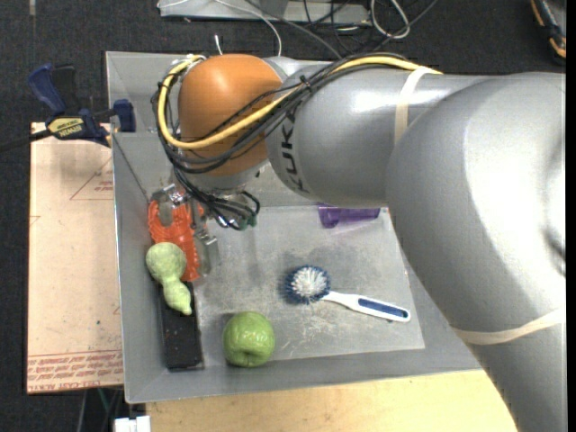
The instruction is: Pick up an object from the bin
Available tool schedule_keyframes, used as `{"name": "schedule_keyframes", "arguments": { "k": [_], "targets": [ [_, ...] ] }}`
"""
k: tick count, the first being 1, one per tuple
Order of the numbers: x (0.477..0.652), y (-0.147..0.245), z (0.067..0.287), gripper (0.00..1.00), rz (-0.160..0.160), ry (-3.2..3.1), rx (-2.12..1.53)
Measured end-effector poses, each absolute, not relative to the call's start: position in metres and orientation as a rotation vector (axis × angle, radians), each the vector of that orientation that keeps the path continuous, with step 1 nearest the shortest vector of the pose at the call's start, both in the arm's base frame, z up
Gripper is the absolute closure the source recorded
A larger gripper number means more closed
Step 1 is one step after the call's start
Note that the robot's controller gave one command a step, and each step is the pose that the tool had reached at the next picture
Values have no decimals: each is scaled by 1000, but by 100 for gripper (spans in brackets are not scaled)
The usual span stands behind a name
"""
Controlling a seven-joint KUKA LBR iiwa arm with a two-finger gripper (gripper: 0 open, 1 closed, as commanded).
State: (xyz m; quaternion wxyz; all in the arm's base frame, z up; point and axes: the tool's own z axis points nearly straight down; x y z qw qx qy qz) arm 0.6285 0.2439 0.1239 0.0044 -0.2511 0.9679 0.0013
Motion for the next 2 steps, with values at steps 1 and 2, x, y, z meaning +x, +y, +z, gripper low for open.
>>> {"name": "schedule_keyframes", "arguments": {
  "k": [1,2],
  "targets": [
    [591,220,100,0,-17,2939,-1134],
    [629,248,71,0,1,2845,-1304]
  ]
}}
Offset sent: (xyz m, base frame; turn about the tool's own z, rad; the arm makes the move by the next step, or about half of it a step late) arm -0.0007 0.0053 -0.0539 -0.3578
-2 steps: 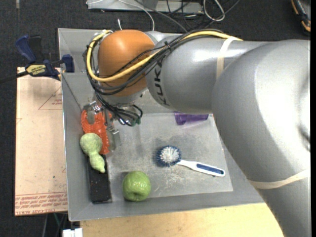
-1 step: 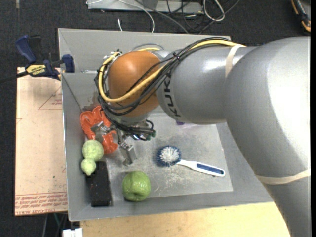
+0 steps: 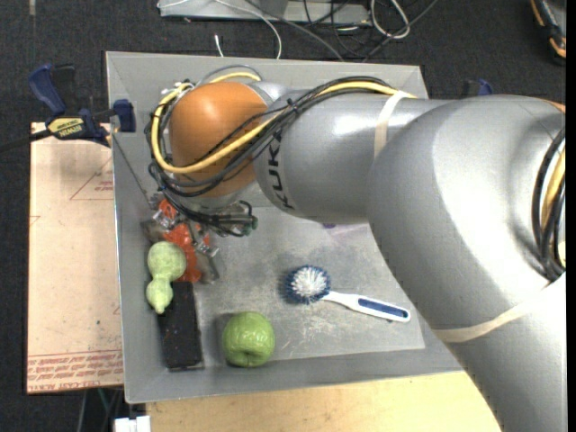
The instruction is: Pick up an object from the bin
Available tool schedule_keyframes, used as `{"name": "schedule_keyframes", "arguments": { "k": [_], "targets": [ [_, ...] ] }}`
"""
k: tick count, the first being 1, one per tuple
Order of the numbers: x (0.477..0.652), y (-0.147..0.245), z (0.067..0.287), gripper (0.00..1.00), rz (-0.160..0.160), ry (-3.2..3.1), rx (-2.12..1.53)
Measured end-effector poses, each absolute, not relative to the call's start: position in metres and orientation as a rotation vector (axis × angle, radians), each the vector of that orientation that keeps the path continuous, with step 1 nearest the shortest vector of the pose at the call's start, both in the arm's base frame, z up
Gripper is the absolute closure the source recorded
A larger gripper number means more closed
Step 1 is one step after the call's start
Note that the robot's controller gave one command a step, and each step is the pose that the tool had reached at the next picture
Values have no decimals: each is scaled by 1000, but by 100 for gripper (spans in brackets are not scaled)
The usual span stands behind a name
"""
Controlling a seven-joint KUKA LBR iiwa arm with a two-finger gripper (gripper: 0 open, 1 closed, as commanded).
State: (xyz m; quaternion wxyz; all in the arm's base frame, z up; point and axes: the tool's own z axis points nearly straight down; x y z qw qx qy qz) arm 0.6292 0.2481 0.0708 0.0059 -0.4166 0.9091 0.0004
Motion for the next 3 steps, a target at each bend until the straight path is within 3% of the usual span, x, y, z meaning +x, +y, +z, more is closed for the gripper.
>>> {"name": "schedule_keyframes", "arguments": {
  "k": [1,3],
  "targets": [
    [596,227,71,100,-10,2595,-1778],
    [596,227,71,100,-8,2596,-1776]
  ]
}}
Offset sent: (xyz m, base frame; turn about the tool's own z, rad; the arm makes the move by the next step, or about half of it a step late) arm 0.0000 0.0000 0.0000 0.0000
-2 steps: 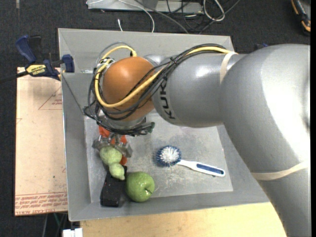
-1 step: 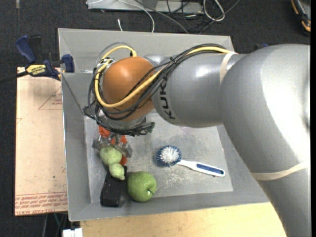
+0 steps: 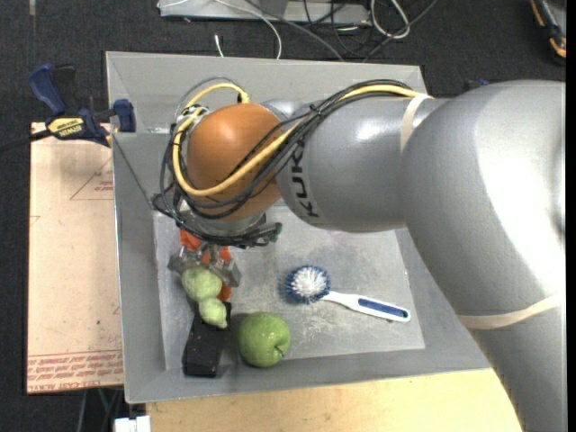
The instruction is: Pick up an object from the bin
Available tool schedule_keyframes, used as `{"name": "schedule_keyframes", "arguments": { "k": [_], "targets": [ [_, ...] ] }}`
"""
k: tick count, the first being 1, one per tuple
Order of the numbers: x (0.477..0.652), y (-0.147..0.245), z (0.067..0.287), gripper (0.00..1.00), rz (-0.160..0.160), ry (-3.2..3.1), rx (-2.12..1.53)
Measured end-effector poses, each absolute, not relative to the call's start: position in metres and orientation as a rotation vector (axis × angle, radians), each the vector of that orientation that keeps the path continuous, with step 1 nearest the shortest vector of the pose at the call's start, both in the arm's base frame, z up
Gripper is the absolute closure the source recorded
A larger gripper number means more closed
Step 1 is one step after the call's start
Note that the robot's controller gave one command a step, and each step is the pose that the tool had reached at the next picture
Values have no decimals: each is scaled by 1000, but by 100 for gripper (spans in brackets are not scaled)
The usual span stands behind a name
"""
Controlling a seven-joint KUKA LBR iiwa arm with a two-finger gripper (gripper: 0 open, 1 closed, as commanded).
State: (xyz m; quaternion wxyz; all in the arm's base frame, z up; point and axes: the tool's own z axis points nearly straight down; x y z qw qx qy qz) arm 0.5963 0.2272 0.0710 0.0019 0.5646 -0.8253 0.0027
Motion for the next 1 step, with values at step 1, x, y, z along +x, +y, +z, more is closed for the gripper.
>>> {"name": "schedule_keyframes", "arguments": {
  "k": [1],
  "targets": [
    [595,227,82,100,5,-2587,1768]
  ]
}}
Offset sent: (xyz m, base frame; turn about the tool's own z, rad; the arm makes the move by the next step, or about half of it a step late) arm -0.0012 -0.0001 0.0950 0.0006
